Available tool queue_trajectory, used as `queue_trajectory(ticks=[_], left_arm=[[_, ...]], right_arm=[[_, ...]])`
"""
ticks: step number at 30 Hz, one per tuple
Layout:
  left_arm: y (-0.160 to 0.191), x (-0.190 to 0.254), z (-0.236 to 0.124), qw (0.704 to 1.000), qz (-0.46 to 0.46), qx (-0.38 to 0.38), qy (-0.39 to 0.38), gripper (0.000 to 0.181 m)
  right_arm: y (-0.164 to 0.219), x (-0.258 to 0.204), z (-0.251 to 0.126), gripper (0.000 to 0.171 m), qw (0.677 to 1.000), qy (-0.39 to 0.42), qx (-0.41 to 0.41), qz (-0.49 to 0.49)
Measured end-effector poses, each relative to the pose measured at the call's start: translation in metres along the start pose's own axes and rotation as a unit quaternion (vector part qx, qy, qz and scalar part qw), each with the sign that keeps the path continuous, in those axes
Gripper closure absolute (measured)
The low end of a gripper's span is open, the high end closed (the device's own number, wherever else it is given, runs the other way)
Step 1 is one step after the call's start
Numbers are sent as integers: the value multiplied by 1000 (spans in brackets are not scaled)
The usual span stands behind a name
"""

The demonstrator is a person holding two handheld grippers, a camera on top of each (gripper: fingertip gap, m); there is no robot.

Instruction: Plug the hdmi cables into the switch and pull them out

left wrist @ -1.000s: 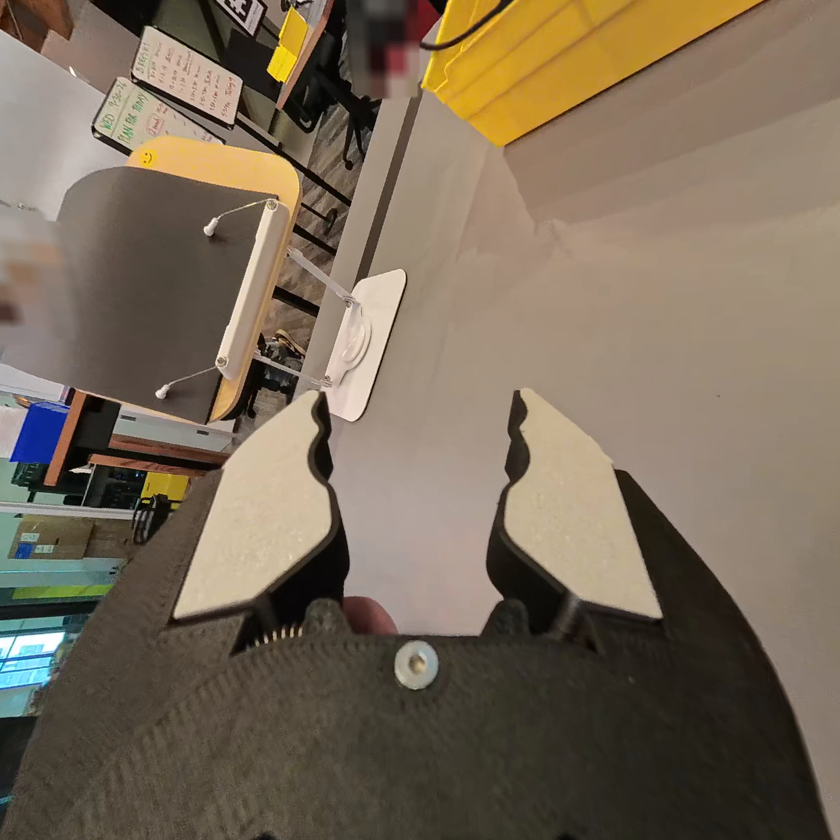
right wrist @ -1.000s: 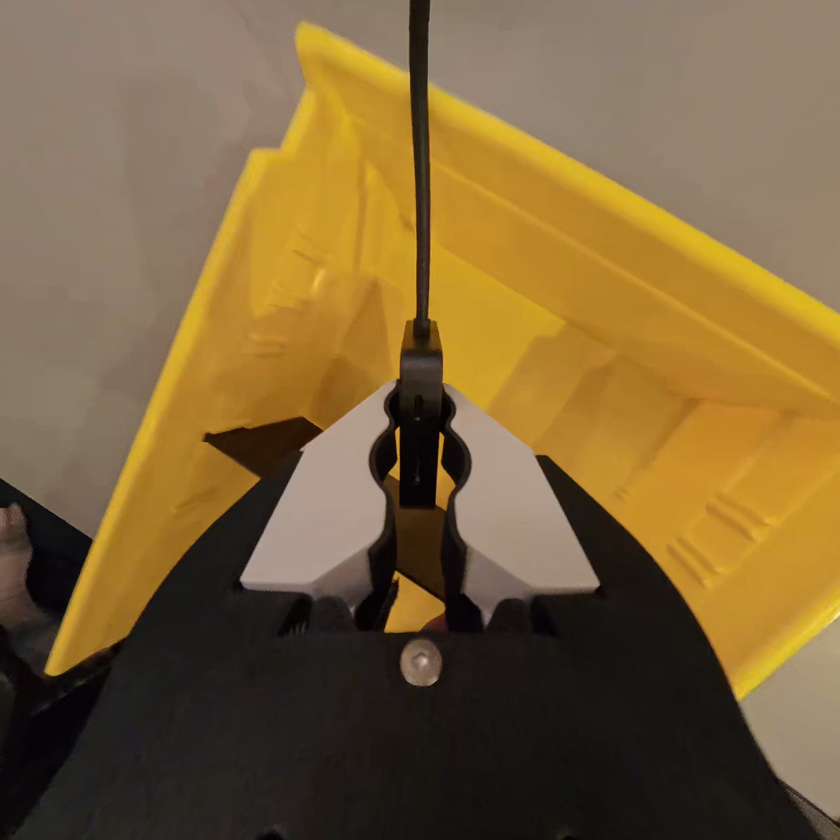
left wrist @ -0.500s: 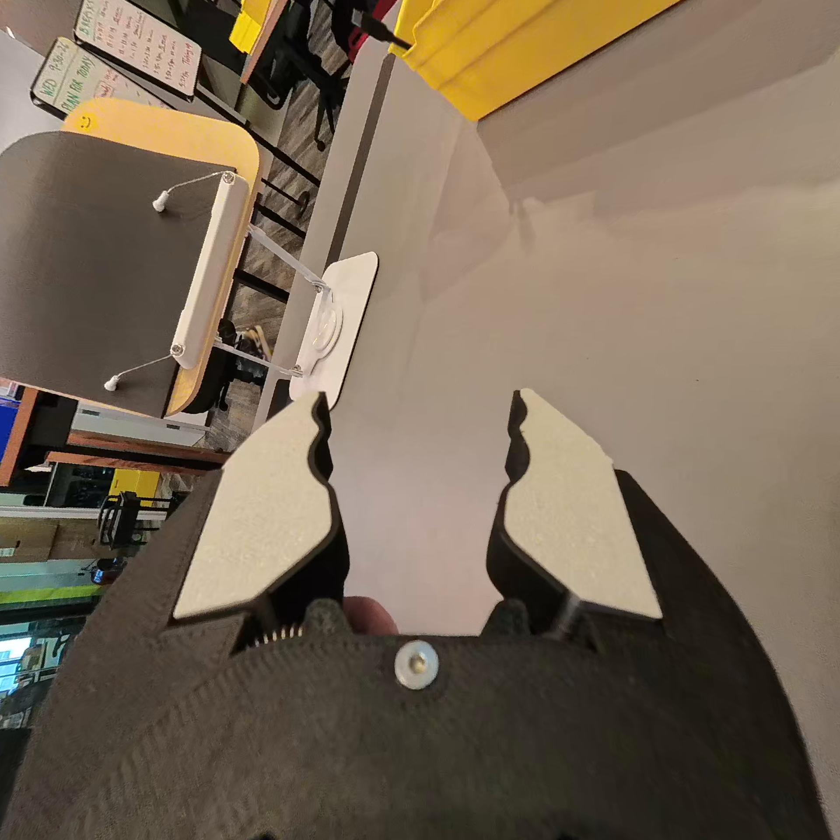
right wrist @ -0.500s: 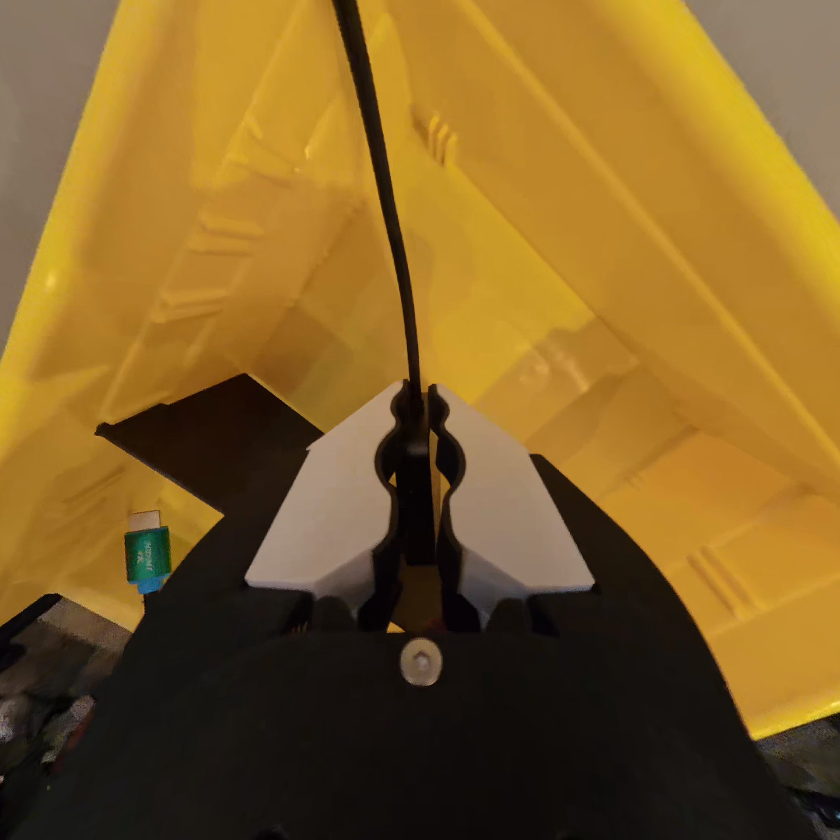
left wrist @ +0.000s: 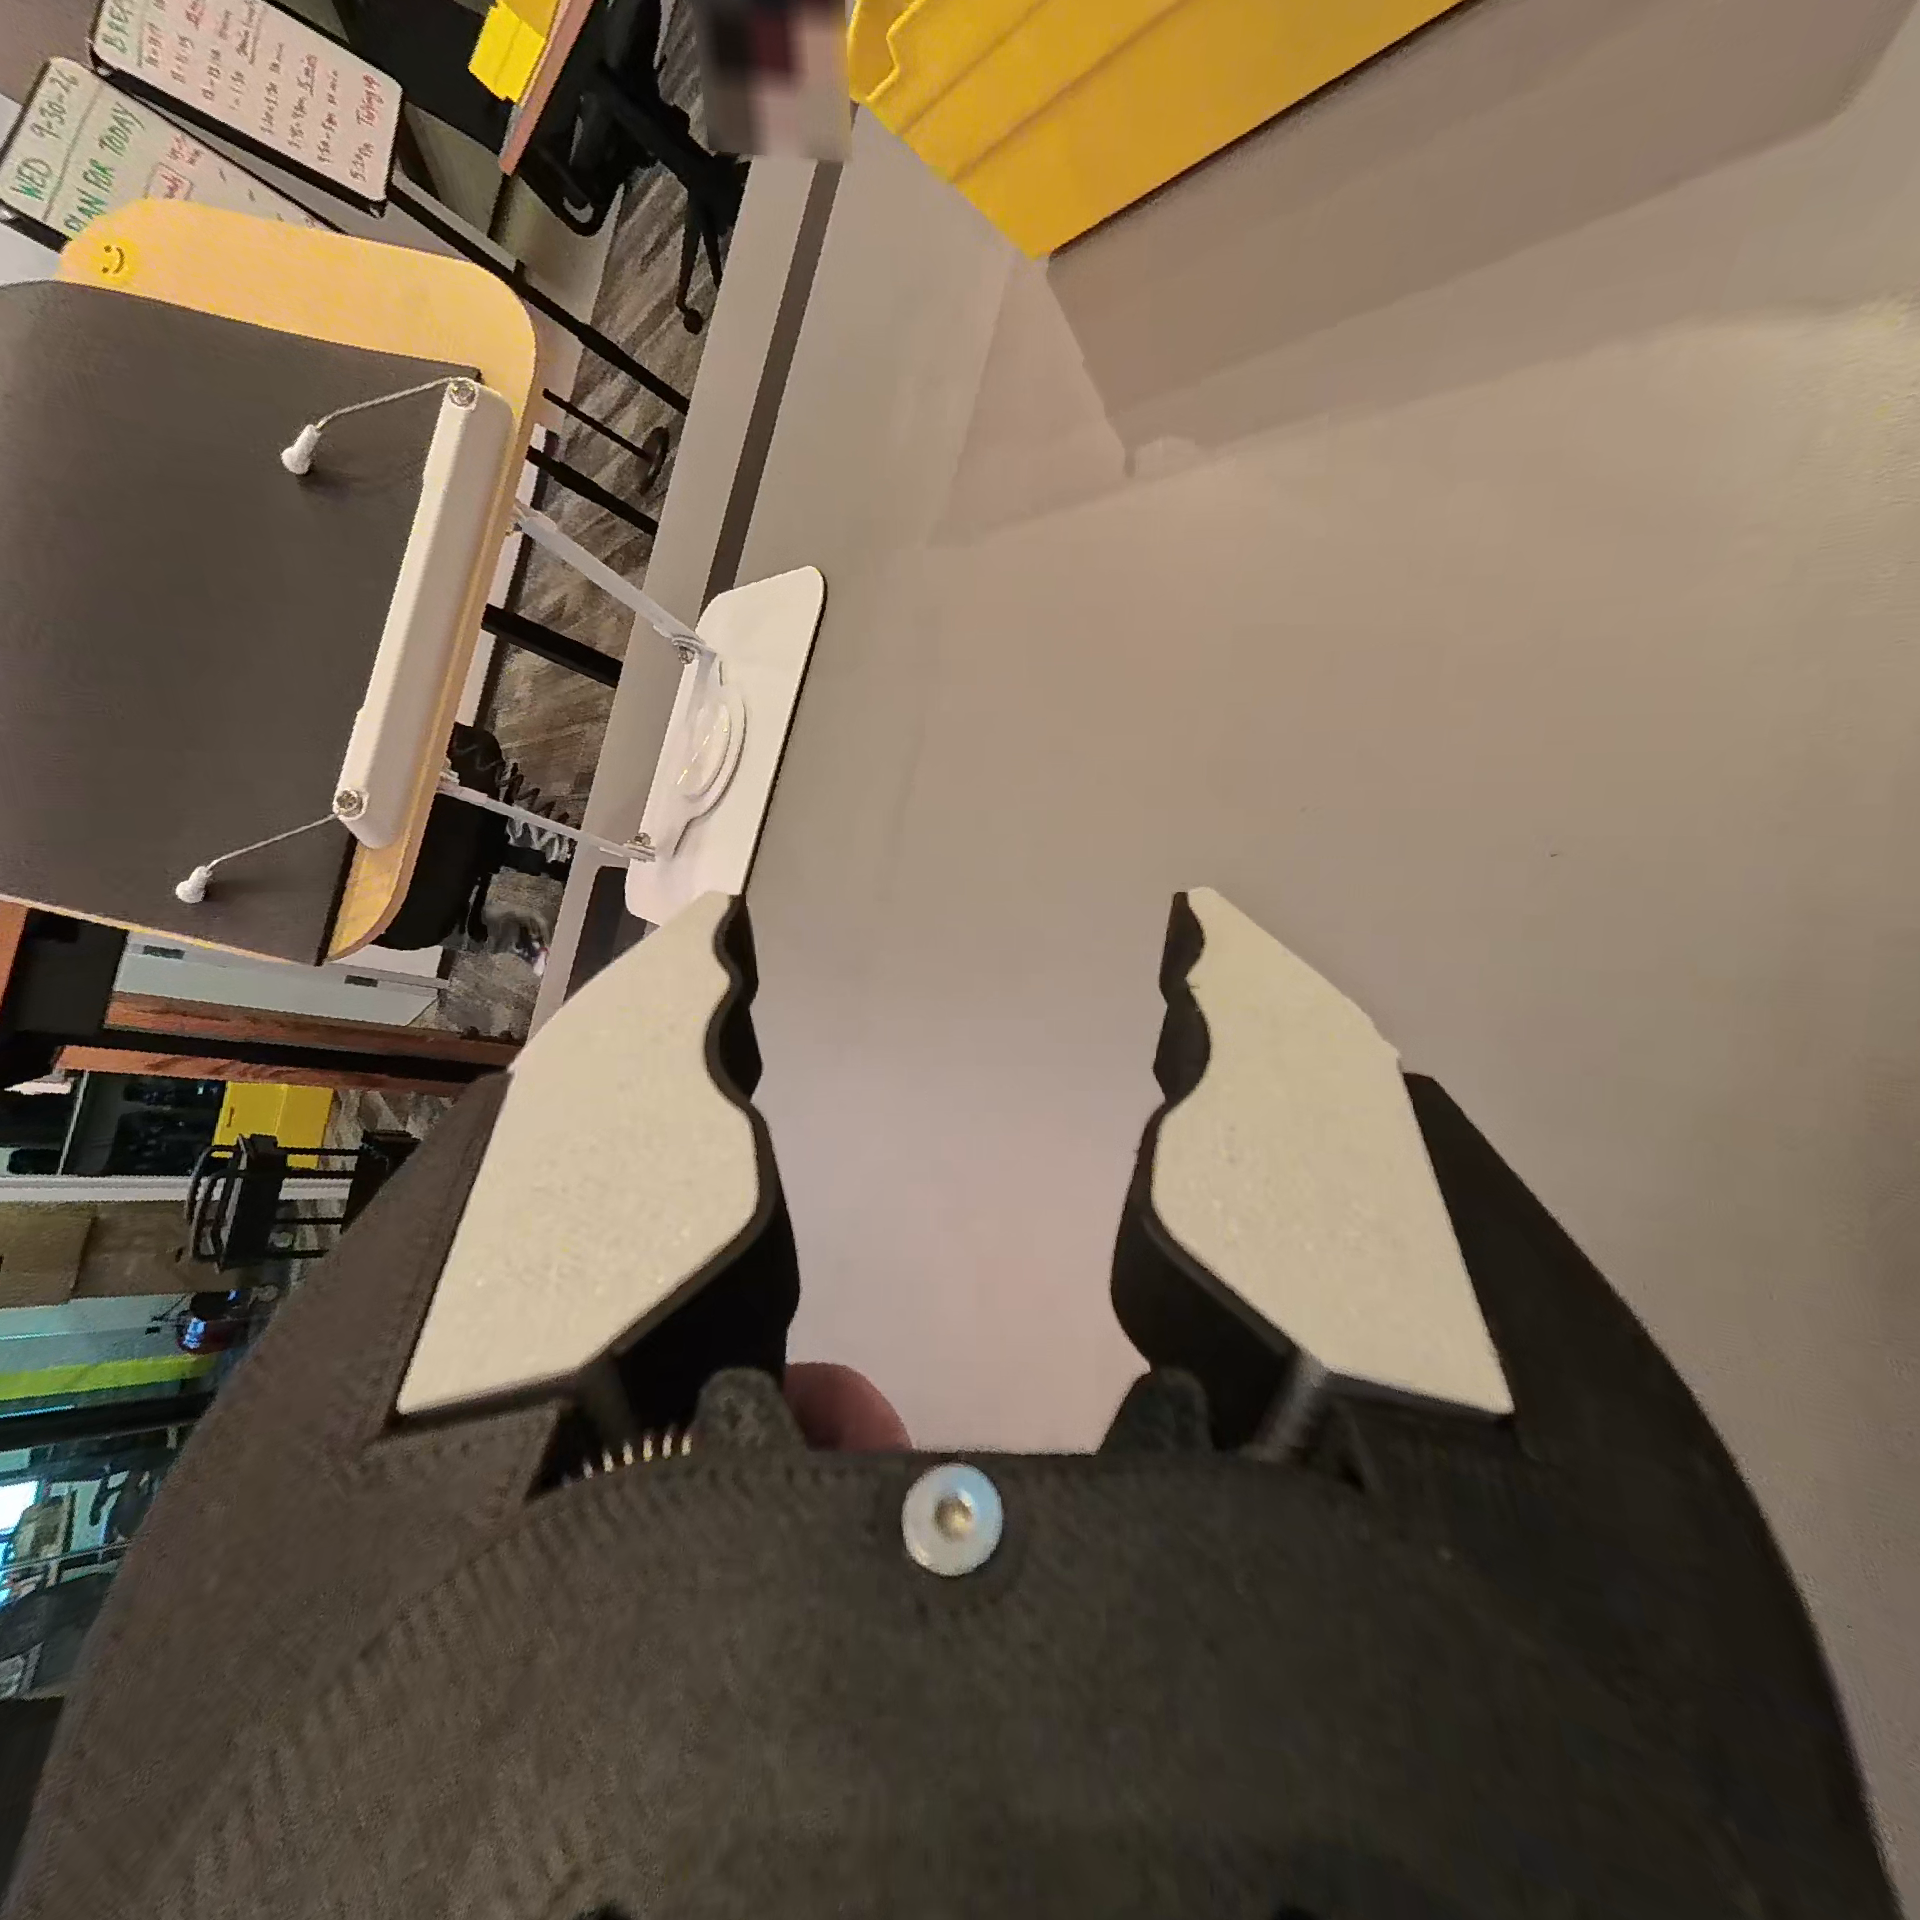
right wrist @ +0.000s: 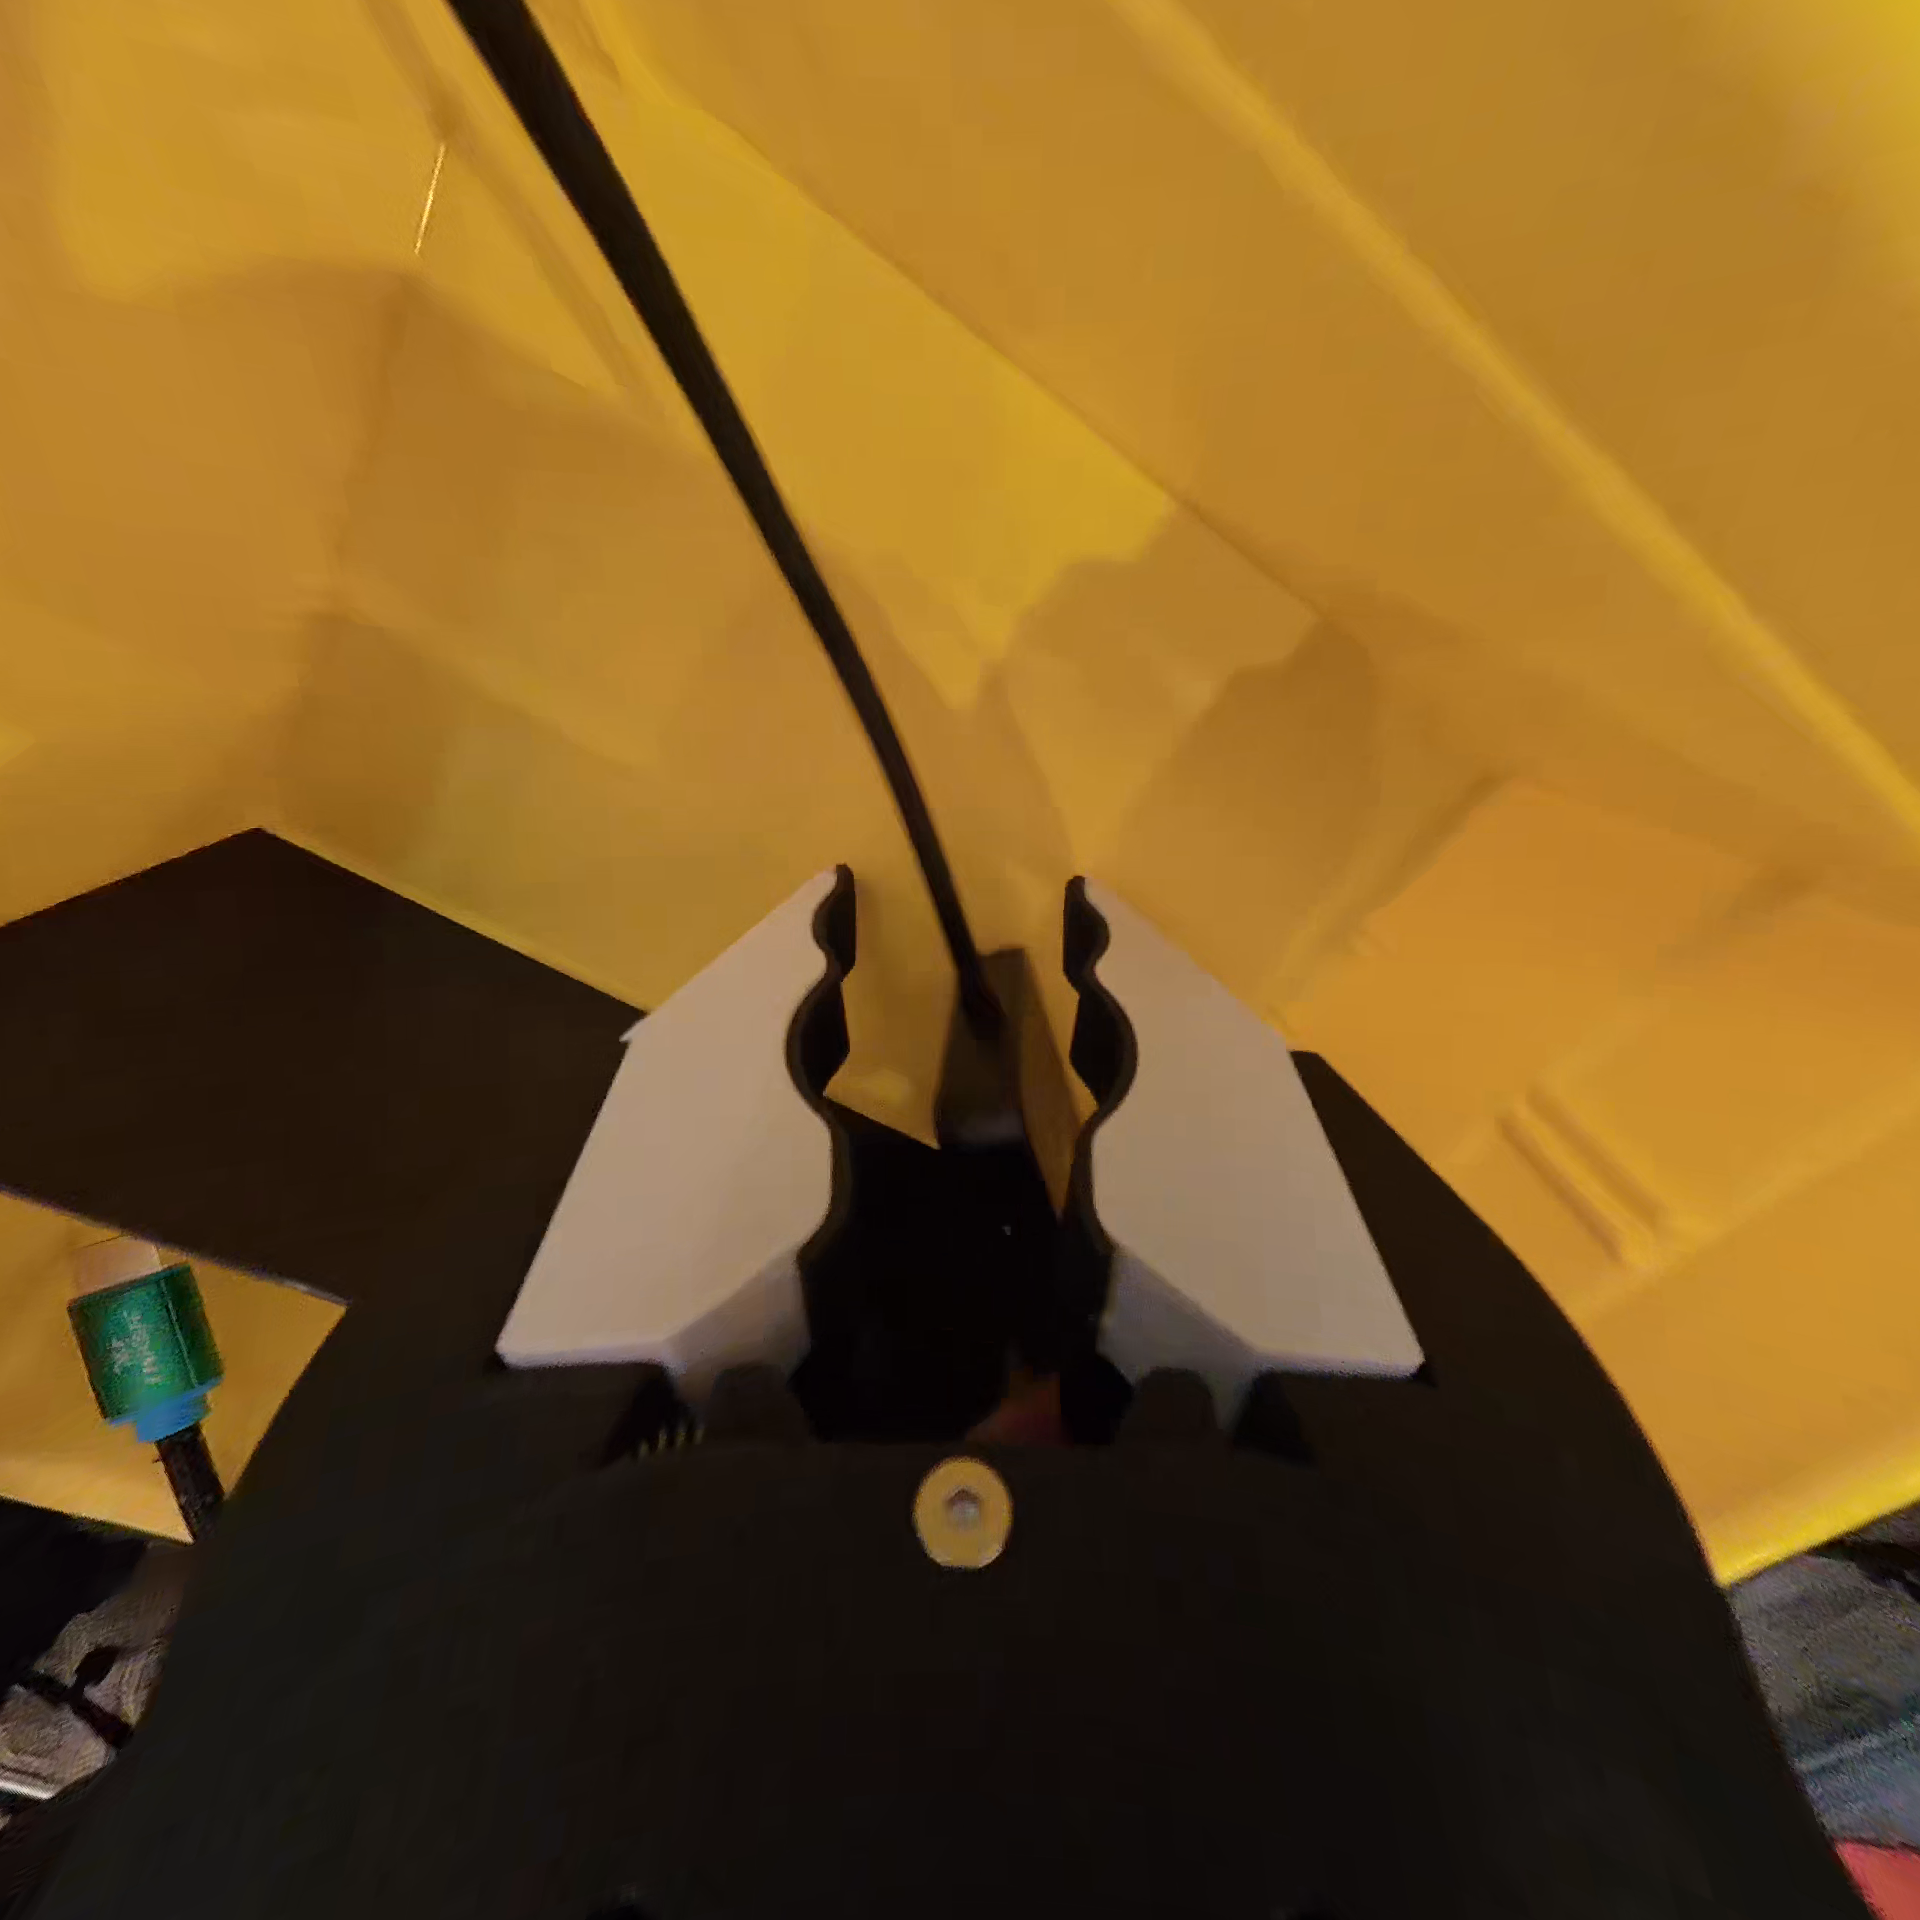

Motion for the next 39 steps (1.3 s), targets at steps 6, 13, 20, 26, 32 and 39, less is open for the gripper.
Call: queue_trajectory(ticks=[6,13,20,26,32,39], left_arm=[[1,-1,0,1000,-1,-3,0,107],[4,-2,-2,1000,-3,-7,-3,107],[13,-9,-10,1000,-14,-17,-13,108],[29,-28,-27,998,-35,-34,-44,109],[76,-75,-63,986,-70,-83,-122,109],[162,-136,-140,948,-118,-187,-230,110]], right_arm=[[-3,4,-16,130,998,56,3,-32],[-9,-7,-49,125,993,96,44,-58],[-6,-34,-83,128,983,131,89,-97],[-16,-87,-135,131,963,160,182,-121],[-28,-165,-165,132,939,118,278,-164],[-44,-252,-158,134,913,55,336,-226]])
Point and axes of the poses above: each gripper's, where its closed fingertips meet, z out along the fingers, y out of its underside, x = y × z across the jaws, the point moved 4 cm from there along -z, back along the fingers, and after that the axes turned 3 degrees about z, right-handed, at the moved point
